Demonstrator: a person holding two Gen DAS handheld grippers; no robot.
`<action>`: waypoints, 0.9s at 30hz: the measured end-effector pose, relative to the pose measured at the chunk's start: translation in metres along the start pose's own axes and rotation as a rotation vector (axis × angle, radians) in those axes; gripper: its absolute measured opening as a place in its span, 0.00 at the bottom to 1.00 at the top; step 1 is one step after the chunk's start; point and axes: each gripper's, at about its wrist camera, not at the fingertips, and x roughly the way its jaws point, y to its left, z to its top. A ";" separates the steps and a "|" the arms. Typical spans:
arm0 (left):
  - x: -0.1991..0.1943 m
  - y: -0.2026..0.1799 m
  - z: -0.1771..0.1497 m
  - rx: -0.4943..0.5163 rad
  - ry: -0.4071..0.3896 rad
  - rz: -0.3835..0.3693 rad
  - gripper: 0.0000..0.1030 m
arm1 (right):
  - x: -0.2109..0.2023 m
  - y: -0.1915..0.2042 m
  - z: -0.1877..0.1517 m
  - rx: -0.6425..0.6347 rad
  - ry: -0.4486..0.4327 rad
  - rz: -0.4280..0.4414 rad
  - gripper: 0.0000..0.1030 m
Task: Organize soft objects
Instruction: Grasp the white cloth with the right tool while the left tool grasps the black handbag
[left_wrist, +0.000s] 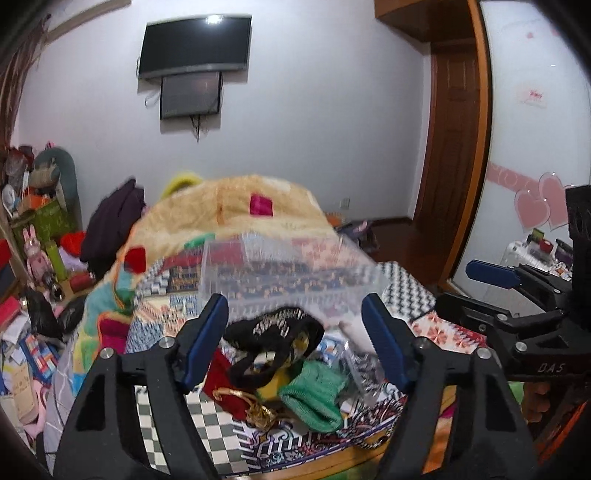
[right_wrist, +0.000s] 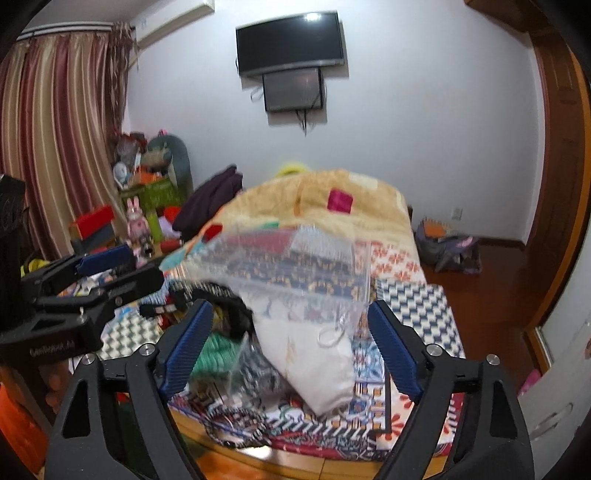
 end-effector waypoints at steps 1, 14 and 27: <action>0.006 0.003 -0.002 -0.009 0.020 0.000 0.68 | 0.005 -0.003 -0.004 0.006 0.022 0.003 0.78; 0.072 0.030 -0.025 -0.125 0.188 -0.029 0.38 | 0.054 -0.027 -0.033 0.079 0.245 0.048 0.60; 0.079 0.037 -0.022 -0.154 0.168 -0.058 0.09 | 0.068 -0.032 -0.037 0.130 0.285 0.038 0.14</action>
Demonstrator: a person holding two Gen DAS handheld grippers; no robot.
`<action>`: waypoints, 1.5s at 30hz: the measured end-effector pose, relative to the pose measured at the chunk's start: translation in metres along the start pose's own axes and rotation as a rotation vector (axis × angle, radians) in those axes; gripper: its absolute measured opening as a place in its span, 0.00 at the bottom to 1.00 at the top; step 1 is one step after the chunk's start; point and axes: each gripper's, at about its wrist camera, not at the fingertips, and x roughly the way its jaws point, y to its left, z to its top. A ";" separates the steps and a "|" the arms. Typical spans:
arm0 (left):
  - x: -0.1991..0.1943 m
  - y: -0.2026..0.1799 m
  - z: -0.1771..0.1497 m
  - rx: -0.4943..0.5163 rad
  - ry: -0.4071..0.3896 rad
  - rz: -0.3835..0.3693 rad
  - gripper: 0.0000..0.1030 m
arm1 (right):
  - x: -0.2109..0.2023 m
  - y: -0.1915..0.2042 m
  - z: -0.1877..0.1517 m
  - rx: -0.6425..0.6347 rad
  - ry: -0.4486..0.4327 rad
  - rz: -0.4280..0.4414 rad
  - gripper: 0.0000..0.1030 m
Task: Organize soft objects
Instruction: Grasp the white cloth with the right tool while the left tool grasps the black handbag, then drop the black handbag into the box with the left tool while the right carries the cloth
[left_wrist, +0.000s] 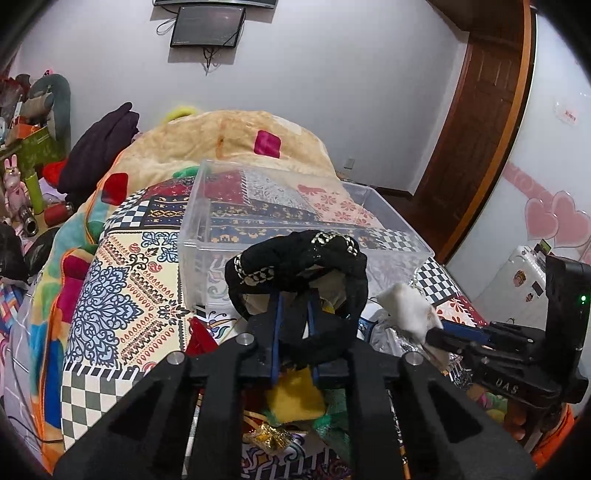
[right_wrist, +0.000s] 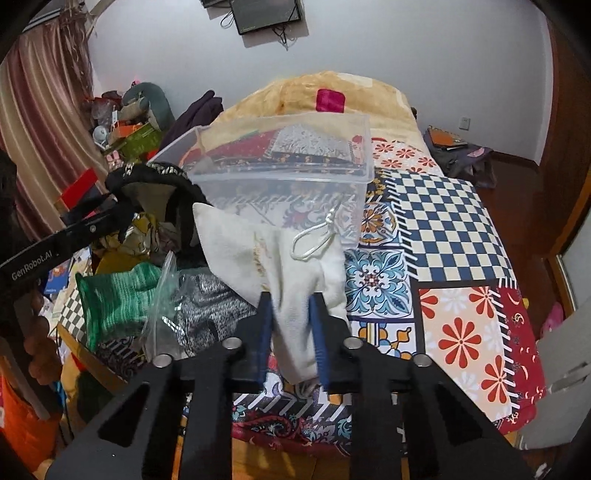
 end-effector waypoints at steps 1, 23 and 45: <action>-0.002 0.000 0.000 0.002 -0.006 0.000 0.08 | -0.001 -0.001 0.002 0.004 -0.007 0.001 0.11; -0.001 0.003 0.019 0.089 -0.012 0.051 0.59 | -0.032 -0.005 0.017 0.029 -0.135 0.052 0.08; -0.032 0.004 0.046 0.060 -0.103 -0.050 0.14 | -0.055 -0.003 0.056 0.034 -0.250 0.047 0.08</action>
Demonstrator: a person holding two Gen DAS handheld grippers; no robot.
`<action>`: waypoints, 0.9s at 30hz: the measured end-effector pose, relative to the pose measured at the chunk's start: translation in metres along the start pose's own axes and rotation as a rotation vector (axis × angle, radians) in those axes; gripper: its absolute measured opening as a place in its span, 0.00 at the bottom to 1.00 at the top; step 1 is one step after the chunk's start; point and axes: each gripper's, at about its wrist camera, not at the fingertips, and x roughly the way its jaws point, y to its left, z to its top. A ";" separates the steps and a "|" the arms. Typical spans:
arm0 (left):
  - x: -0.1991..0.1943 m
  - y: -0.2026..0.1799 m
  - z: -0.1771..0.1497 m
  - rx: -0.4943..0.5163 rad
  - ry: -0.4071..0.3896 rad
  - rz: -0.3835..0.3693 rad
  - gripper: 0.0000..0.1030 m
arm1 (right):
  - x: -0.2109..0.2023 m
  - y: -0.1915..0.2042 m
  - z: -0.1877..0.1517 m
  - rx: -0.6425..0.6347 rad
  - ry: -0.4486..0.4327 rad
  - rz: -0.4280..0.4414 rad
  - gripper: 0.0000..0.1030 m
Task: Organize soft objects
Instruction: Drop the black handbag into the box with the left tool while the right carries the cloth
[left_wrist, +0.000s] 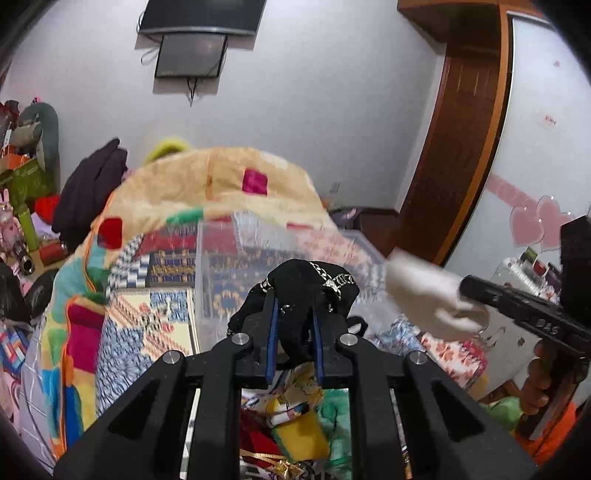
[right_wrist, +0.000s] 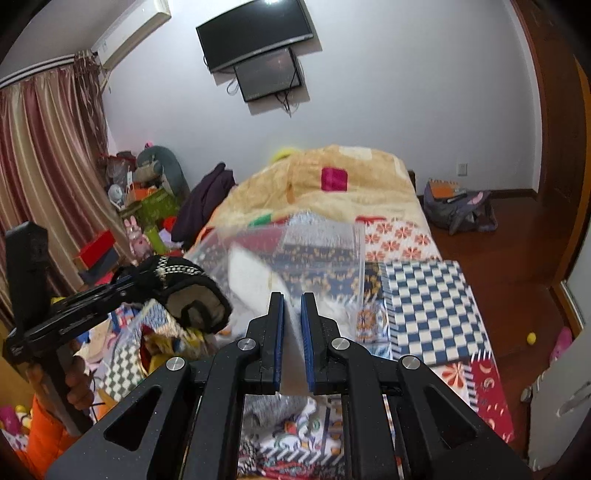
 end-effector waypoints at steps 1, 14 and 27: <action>-0.005 0.000 0.006 -0.002 -0.018 0.001 0.14 | 0.000 0.001 0.003 -0.003 -0.008 0.000 0.08; 0.006 0.016 0.045 -0.024 -0.103 0.097 0.14 | 0.028 -0.005 -0.025 -0.087 0.120 -0.071 0.56; 0.079 0.001 0.030 0.091 0.083 0.160 0.15 | 0.074 -0.017 -0.056 -0.083 0.337 -0.066 0.19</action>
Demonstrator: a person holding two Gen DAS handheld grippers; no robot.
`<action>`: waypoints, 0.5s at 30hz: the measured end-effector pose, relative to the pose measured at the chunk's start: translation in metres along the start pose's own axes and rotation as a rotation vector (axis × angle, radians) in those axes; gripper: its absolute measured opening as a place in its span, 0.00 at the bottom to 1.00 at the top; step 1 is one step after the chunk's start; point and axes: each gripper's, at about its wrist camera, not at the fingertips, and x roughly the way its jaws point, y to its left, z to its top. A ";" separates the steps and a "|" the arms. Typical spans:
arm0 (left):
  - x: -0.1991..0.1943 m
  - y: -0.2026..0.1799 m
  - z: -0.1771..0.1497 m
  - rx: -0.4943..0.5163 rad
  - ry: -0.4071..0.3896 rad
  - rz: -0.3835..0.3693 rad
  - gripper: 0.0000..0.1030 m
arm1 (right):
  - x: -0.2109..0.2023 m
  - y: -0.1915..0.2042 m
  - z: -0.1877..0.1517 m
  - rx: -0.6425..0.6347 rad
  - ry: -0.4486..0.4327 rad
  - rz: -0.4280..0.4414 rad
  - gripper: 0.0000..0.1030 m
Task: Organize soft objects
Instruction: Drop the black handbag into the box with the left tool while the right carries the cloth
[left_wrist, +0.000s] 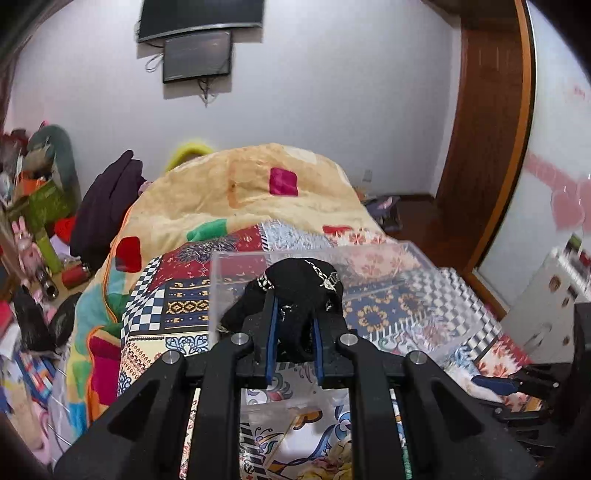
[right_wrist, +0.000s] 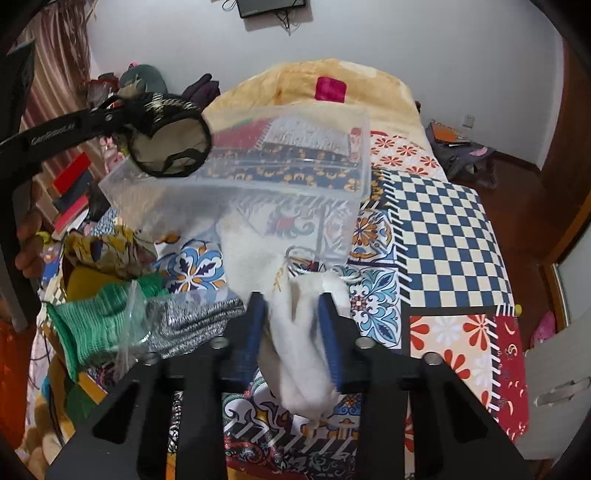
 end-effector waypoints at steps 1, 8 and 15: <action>0.005 -0.002 -0.001 0.007 0.020 -0.010 0.15 | 0.000 0.000 0.000 0.001 0.002 0.003 0.12; 0.016 -0.008 -0.010 0.030 0.093 -0.054 0.28 | -0.031 0.002 0.008 0.035 -0.099 0.029 0.07; 0.004 -0.001 -0.011 -0.004 0.098 -0.113 0.48 | -0.088 0.014 0.037 0.023 -0.292 0.040 0.06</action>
